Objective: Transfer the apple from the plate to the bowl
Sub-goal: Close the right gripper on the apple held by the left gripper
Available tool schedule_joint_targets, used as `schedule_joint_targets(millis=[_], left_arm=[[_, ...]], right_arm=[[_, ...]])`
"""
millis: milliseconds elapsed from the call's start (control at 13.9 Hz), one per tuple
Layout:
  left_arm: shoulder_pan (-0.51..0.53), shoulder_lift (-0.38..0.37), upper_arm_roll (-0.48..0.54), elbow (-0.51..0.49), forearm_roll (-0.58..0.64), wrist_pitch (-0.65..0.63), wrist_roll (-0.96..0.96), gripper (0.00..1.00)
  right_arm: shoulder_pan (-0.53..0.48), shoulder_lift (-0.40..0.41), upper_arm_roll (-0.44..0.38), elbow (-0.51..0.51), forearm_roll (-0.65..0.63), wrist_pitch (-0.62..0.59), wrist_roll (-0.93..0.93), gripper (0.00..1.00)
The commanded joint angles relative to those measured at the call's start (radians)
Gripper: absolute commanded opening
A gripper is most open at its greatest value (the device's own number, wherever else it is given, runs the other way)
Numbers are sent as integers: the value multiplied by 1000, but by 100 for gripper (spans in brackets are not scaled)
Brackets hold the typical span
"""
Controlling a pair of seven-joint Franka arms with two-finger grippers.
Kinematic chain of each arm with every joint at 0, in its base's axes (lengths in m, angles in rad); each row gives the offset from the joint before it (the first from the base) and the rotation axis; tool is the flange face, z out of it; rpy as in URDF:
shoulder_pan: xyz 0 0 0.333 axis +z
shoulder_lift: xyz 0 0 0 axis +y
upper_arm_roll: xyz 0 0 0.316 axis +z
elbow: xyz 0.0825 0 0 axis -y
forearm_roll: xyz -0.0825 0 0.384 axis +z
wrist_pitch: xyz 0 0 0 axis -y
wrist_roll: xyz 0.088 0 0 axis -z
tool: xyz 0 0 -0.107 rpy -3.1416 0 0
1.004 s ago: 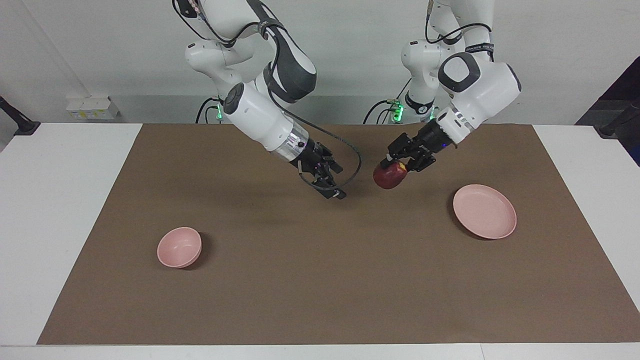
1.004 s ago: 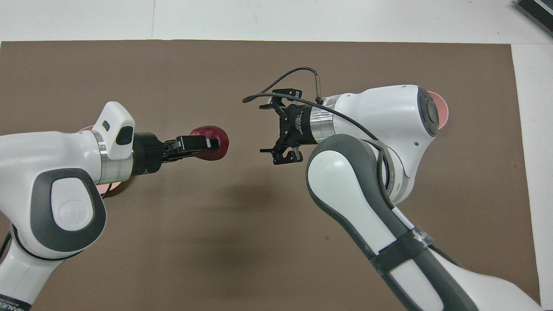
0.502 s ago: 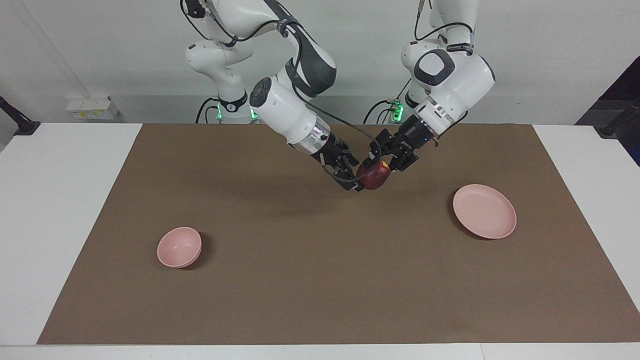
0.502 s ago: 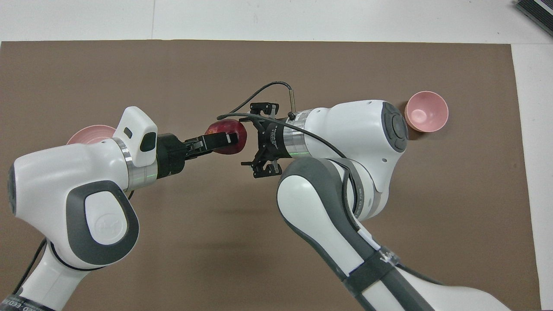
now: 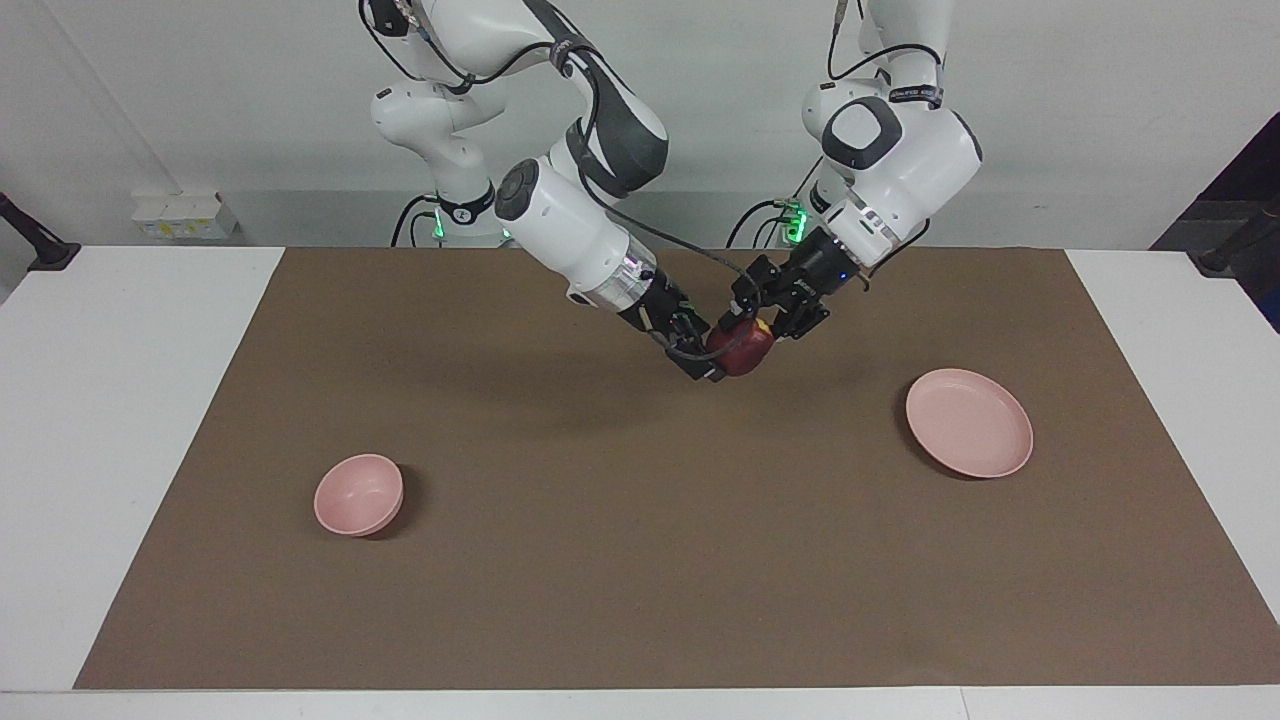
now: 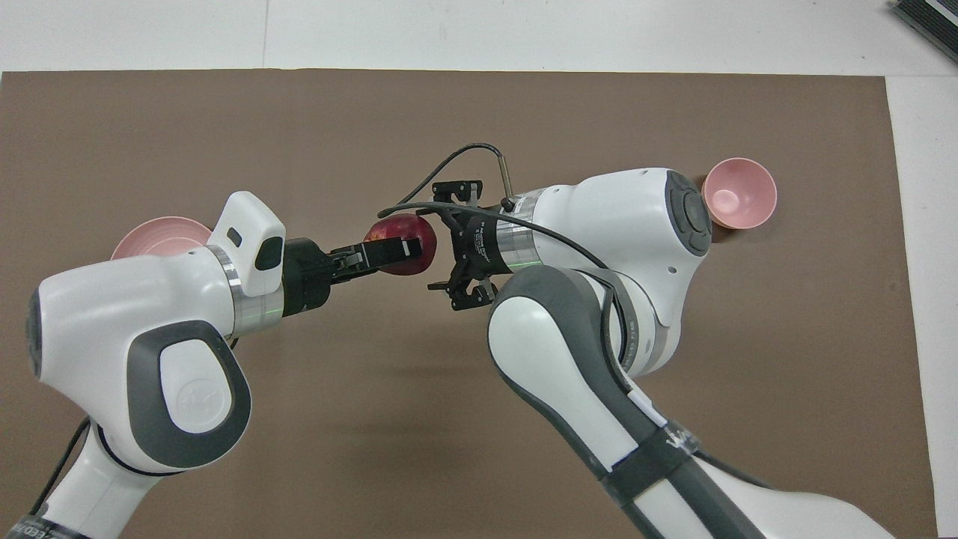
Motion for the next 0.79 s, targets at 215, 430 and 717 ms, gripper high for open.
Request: schedule_joint_targets(millis=[215, 430, 717], left_arm=[[-5, -28, -32, -5, -22, -10, -55, 0], [-5, -28, -32, -5, -22, -16, -58, 0], [-4, -28, -32, -5, -22, -18, -59, 0]], right_arm=[[8, -8, 11, 8, 5, -22, -32, 100], [5, -13, 11, 11, 2, -23, -56, 1], [5, -13, 10, 10, -1, -23, -58, 0]])
